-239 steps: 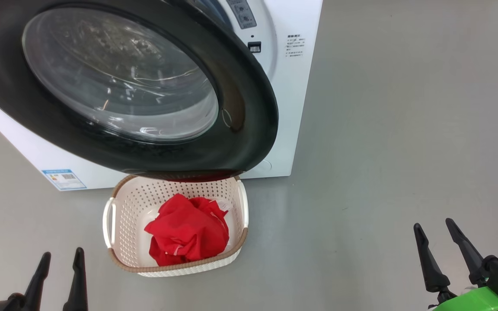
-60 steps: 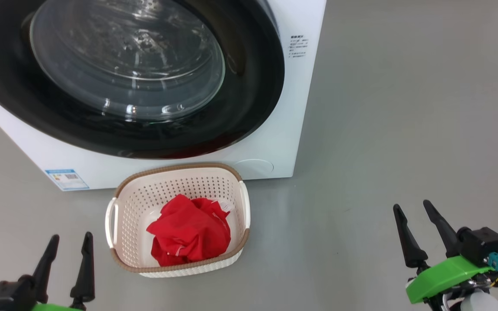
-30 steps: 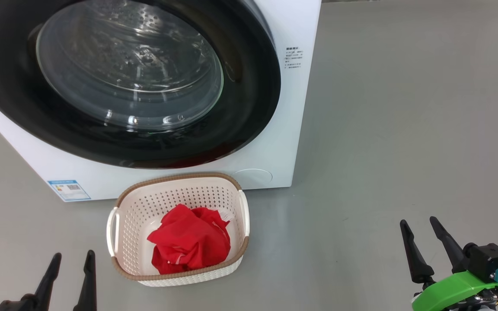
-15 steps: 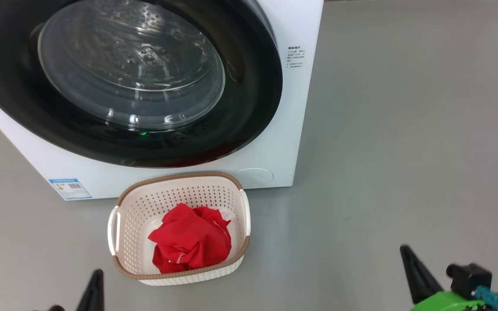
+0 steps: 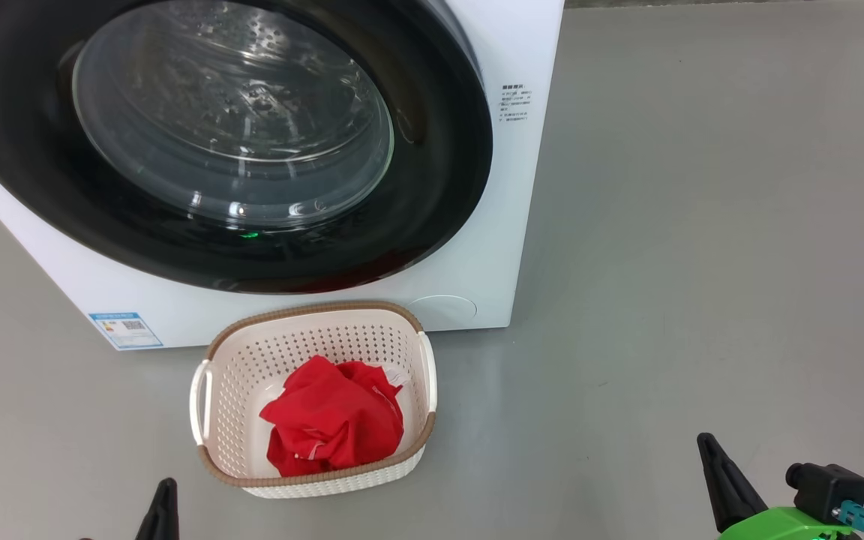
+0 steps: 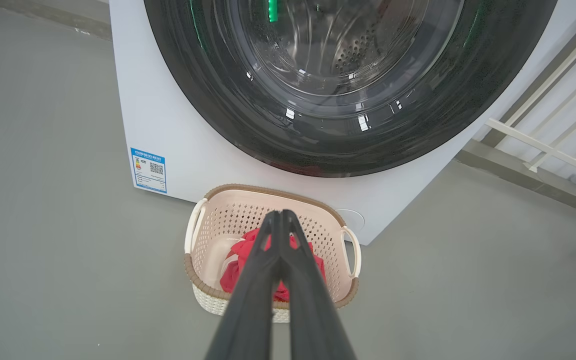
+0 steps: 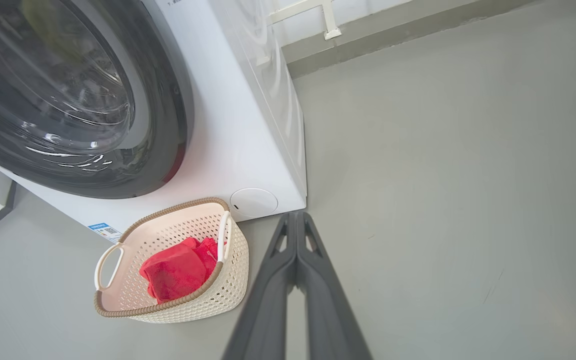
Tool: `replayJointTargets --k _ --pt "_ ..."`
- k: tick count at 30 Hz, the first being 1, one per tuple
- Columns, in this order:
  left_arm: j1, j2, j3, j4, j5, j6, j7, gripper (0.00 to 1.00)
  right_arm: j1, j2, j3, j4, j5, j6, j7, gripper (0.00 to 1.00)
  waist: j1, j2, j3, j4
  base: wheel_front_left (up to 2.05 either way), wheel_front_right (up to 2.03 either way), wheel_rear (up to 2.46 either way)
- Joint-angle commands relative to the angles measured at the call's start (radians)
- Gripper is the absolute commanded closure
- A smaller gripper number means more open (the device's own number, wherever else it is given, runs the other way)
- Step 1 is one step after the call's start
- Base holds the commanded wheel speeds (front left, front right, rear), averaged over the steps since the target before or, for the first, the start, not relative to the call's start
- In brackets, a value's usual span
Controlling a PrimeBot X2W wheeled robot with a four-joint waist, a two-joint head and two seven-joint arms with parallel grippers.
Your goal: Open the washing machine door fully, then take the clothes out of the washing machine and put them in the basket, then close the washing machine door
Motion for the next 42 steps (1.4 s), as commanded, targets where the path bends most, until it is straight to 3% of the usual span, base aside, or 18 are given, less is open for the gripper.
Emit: replayJointTargets --k 1,42 --pt "-0.027 0.013 0.014 -0.022 -0.026 0.0 0.004 1.0 -0.02 -0.008 -0.007 -0.029 0.03 0.0 0.006 1.0 -0.0002 0.0 -0.001 0.0 0.0 0.0 0.0" --pt "-0.077 0.0 0.062 -0.034 -0.442 -0.001 0.117 1.0 -0.036 0.015 -0.041 -0.084 0.464 -0.001 0.128 1.0 -0.0002 0.0 -0.025 0.013 0.0 0.0 0.0"
